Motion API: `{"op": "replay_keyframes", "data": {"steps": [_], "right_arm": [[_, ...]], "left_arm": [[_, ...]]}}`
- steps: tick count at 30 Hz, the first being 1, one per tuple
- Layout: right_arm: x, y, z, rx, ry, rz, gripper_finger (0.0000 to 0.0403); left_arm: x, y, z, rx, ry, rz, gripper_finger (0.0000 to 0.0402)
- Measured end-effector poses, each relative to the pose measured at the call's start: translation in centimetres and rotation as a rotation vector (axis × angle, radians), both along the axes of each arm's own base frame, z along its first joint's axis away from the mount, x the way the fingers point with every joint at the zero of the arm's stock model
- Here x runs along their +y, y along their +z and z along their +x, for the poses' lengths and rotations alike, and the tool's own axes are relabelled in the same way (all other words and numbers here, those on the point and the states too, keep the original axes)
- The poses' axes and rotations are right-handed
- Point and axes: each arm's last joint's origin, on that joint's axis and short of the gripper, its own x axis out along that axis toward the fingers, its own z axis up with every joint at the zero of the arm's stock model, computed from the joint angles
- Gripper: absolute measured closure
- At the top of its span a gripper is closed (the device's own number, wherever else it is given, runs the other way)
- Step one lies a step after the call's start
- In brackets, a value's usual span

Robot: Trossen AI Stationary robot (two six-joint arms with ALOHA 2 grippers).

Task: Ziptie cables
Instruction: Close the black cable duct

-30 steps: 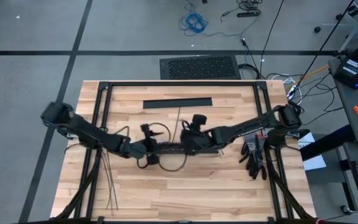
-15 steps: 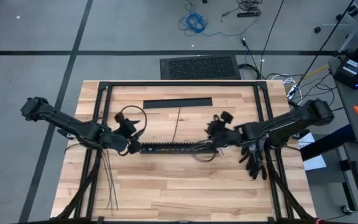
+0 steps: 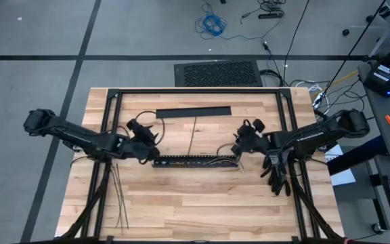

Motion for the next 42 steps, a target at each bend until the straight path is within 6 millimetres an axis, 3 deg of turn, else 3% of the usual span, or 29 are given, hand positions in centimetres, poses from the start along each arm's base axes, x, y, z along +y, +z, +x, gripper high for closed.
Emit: {"op": "replay_keyframes", "data": {"steps": [6,10,16,22,27,32,37,42], "right_arm": [[-3.8,1.8,2.0,-0.203,0.255,0.123,0.0275],[-7.8,3.4,2.1,-0.235,0.273,0.113,0.0275],[-12.8,3.7,4.3,-0.032,0.293,0.164,0.0275],[-15.4,2.0,8.3,0.176,0.322,0.246,0.0275],[-14.6,1.2,8.9,0.304,0.268,0.245,0.0275],[-12.5,3.0,5.8,0.602,0.049,0.15,0.0275],[-7.9,4.6,2.4,0.594,0.102,0.303,0.0275],[-2.9,3.4,-1.0,0.548,0.2,0.403,0.0282]], "left_arm": [[0.8,-2.0,1.7,0.109,-0.095,-0.147,0.0213],[1.3,-2.8,2.7,0.113,-0.078,-0.128,0.0213],[1.6,-3.3,3.7,0.106,-0.087,-0.104,0.0213],[1.5,-3.4,3.7,0.117,-0.099,-0.096,0.0213],[1.1,-3.8,3.1,0.16,-0.081,-0.124,0.0213],[1.1,-4.4,2.2,0.213,-0.015,-0.169,0.0213],[1.1,-4.3,2.2,0.18,0.011,-0.191,0.0213],[1.1,-3.9,2.9,0.121,-0.018,-0.149,0.0213]]}}
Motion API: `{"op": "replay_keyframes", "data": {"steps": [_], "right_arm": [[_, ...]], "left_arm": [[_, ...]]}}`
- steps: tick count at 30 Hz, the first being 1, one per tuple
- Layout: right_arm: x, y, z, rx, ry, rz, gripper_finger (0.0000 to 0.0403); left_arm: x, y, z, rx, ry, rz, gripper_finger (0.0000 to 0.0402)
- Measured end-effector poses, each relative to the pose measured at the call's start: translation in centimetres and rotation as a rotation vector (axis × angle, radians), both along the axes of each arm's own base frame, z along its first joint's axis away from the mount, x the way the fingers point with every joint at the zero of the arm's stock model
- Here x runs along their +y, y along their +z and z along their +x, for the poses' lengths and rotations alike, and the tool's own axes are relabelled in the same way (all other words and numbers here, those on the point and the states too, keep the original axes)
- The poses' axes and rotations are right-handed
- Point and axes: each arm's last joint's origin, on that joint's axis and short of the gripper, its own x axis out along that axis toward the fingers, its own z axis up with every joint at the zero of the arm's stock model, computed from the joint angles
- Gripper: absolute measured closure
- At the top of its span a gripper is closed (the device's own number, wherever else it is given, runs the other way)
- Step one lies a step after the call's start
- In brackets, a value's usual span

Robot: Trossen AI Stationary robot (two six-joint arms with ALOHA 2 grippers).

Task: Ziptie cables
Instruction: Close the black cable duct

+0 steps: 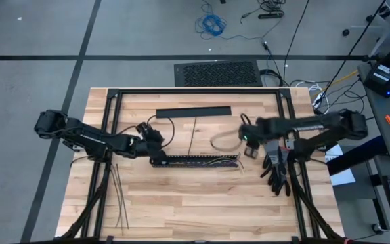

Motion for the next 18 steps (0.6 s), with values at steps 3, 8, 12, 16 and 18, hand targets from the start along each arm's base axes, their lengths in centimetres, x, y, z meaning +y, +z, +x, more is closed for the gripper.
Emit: {"op": "replay_keyframes", "data": {"steps": [3,8,12,16,18], "right_arm": [[1.9,-2.0,-1.5,-0.005,0.003,0.052,0.0294],[3.8,-4.7,-1.3,-0.119,0.009,0.112,0.0311],[4.4,-5.2,0.4,-0.251,0.036,0.118,0.0314],[4.6,-5.6,1.9,-0.336,0.056,0.122,0.0314],[4.6,-5.9,2.3,-0.321,0.058,0.118,0.0314]], "left_arm": [[0.0,0.3,0.5,-0.028,-0.036,0.027,0.0213],[-0.1,0.8,1.0,-0.051,-0.085,0.064,0.0213],[-0.1,0.9,1.1,-0.067,-0.094,0.073,0.0213],[-0.1,0.9,1.2,-0.042,-0.119,0.098,0.0213],[-0.1,0.9,1.2,-0.042,-0.12,0.098,0.0213]]}}
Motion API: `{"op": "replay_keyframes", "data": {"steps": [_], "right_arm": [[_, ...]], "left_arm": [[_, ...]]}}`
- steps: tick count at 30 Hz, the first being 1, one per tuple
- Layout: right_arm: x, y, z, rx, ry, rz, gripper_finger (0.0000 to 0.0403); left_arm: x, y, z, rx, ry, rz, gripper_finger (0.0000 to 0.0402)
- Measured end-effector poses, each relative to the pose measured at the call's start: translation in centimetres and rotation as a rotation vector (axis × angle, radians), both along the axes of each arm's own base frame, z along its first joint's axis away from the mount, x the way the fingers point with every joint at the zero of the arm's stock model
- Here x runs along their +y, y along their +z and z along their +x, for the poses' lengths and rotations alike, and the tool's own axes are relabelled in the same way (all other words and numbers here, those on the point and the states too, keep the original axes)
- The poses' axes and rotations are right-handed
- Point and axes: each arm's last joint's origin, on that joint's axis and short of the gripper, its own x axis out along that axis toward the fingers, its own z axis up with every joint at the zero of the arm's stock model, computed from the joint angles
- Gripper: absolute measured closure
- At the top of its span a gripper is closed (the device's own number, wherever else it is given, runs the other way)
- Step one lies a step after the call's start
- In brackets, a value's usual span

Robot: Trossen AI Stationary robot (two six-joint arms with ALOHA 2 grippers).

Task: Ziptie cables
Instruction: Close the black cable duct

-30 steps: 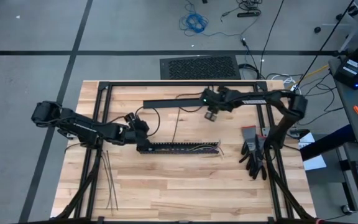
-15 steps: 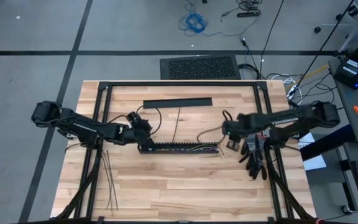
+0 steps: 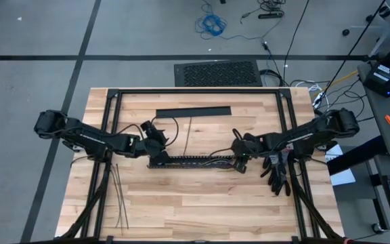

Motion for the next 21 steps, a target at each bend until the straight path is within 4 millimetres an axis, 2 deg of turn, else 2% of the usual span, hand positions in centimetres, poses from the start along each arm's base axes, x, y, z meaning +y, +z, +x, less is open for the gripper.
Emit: {"op": "replay_keyframes", "data": {"steps": [5,9,14,19,21], "right_arm": [[0.1,-0.4,1.8,0.022,0.024,-0.023,0.0314],[0.2,0.3,3.6,0.0,0.076,-0.036,0.0314],[0.2,1.9,3.9,0.112,0.096,-0.058,0.0314],[-0.2,4.5,4.4,0.233,0.135,-0.189,0.0314],[-0.9,5.6,5.1,0.222,0.164,-0.243,0.0314]], "left_arm": [[0.0,0.0,0.0,0.003,-0.002,0.002,0.0213],[0.0,0.0,0.0,0.0,0.001,-0.001,0.0213],[-0.2,-0.1,-0.1,-0.009,0.01,-0.02,0.0213],[-0.6,0.2,0.1,-0.019,-0.007,-0.023,0.0213],[-0.8,0.6,0.3,-0.028,-0.018,-0.02,0.0213]]}}
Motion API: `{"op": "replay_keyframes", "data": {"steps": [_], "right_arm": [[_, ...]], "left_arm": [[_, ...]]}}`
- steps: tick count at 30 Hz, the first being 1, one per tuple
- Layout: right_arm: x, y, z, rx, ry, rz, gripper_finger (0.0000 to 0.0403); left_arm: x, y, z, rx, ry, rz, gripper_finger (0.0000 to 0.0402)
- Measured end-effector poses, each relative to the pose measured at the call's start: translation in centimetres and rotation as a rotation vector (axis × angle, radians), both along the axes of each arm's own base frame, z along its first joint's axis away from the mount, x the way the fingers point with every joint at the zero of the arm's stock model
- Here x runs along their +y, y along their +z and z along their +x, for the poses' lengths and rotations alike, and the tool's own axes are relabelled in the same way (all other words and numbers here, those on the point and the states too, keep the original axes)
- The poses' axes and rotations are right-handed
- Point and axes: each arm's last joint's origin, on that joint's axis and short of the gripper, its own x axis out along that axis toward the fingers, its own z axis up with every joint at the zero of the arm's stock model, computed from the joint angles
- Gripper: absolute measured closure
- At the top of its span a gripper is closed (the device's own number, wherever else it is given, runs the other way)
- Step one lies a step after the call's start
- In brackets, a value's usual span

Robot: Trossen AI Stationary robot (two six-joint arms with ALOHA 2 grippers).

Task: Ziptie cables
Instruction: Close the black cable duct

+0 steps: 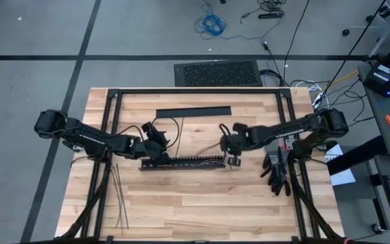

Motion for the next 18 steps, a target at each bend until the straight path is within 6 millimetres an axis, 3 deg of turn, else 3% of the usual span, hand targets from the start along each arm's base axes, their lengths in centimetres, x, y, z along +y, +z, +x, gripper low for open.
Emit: {"op": "replay_keyframes", "data": {"steps": [5,10,14,18], "right_arm": [[-3.7,2.0,1.9,-0.136,0.063,-0.002,0.0314],[-8.5,2.7,2.6,-0.286,0.035,0.03,0.0314],[-11.7,1.5,2.7,-0.32,-0.007,0.085,0.0314],[-13.3,-0.8,4.2,-0.243,0.014,0.119,0.0314]], "left_arm": [[-0.4,0.5,-0.1,0.051,0.009,0.044,0.0213],[-1.0,1.3,-2.0,0.133,0.018,0.011,0.0213],[-1.4,2.9,-4.1,0.082,0.016,-0.046,0.0213],[-1.6,4.9,-5.4,-0.041,-0.014,-0.08,0.0213]]}}
